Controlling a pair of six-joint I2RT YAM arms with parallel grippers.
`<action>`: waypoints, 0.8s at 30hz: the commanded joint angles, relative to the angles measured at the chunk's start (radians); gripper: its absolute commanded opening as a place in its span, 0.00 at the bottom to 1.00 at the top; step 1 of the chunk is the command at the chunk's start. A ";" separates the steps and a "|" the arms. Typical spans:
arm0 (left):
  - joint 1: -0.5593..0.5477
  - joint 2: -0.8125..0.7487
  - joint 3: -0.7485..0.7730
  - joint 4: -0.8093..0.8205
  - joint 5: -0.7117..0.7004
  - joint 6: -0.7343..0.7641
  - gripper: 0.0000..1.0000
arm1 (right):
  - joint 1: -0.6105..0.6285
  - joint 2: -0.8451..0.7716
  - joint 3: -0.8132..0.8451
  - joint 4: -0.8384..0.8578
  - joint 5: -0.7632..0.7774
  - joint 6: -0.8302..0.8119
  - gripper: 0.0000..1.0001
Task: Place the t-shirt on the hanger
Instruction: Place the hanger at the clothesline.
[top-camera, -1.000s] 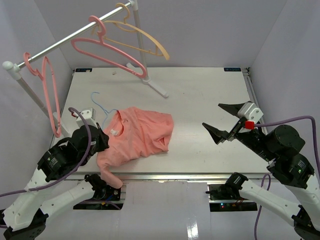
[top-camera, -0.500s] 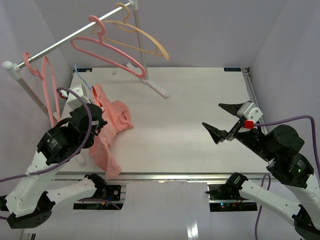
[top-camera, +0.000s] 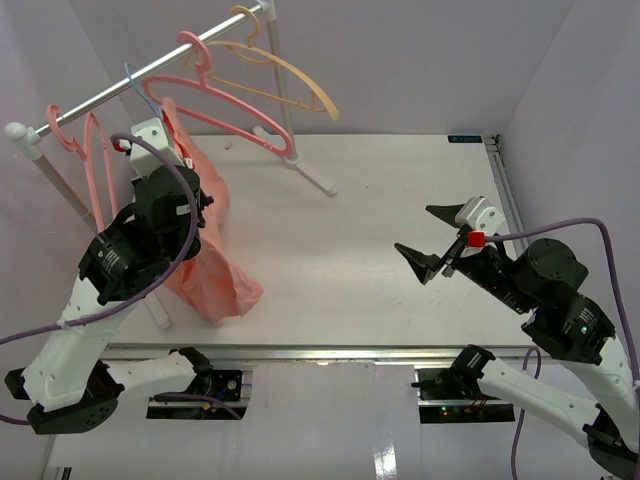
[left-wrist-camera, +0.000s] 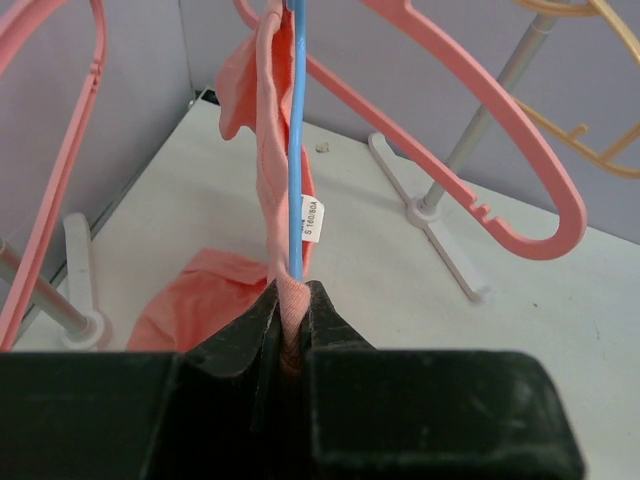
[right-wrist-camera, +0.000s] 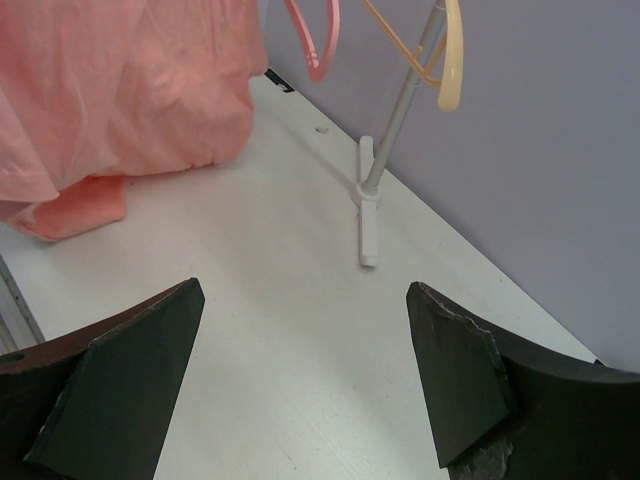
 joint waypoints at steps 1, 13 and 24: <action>0.000 0.024 0.024 0.177 -0.086 0.173 0.00 | 0.004 0.010 -0.005 0.037 0.004 0.006 0.89; 0.001 0.077 0.046 0.385 -0.204 0.412 0.00 | 0.005 0.013 -0.004 0.043 -0.005 0.009 0.89; 0.069 0.102 0.037 0.107 -0.021 0.034 0.00 | 0.004 -0.007 -0.009 0.045 -0.008 0.016 0.89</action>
